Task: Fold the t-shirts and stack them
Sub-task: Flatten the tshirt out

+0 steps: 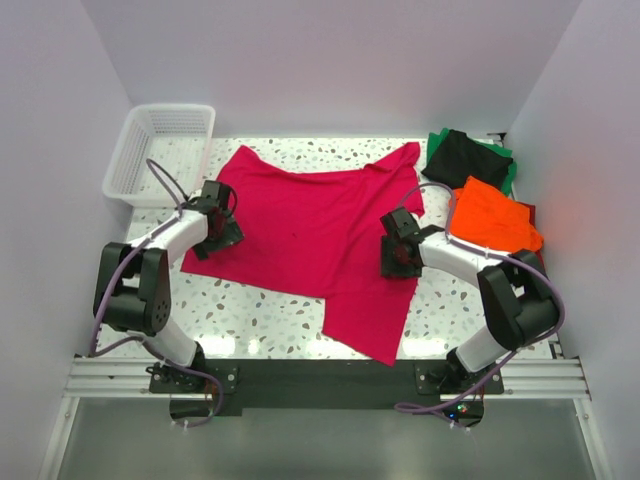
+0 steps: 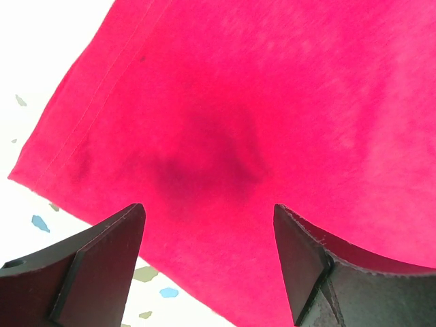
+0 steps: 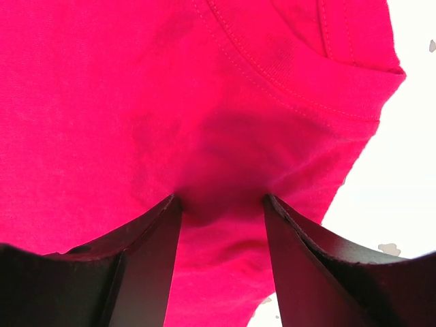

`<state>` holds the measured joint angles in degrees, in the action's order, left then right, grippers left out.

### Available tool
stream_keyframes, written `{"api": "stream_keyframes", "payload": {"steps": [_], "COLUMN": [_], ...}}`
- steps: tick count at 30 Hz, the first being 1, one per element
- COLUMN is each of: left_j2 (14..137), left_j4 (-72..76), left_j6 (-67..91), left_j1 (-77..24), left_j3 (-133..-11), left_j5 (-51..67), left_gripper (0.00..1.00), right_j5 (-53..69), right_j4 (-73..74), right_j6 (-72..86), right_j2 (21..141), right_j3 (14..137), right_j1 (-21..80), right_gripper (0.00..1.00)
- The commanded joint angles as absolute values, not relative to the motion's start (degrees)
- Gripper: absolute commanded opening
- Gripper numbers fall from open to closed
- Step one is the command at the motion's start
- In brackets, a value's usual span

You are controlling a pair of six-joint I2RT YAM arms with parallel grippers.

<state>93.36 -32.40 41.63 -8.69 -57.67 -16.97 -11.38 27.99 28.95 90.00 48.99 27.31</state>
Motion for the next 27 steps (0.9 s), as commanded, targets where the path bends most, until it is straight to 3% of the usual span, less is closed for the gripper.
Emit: {"api": "stream_keyframes", "payload": {"steps": [1,14,27], "left_j2": [93.33,95.36,86.75], "left_j4": [-33.05,-36.74,-43.33], "left_j6": [42.72,43.77,43.51], "left_j1": [-8.35,-8.35,-8.52], "left_j3": [-54.85,-50.45,-47.81], "left_j5": [-17.67,-14.5,-14.15], "left_gripper": [0.81,0.8,0.79], "right_j5": [-10.29,-9.84,-10.55], "right_j4": [26.37,37.86,50.36], "right_j6": [28.83,29.71,32.25], "right_j2": [93.51,96.24,88.16], "right_j3": [48.34,53.17,49.66], "right_j1": [27.16,26.19,23.73], "right_gripper": [0.56,0.55,0.55]}}
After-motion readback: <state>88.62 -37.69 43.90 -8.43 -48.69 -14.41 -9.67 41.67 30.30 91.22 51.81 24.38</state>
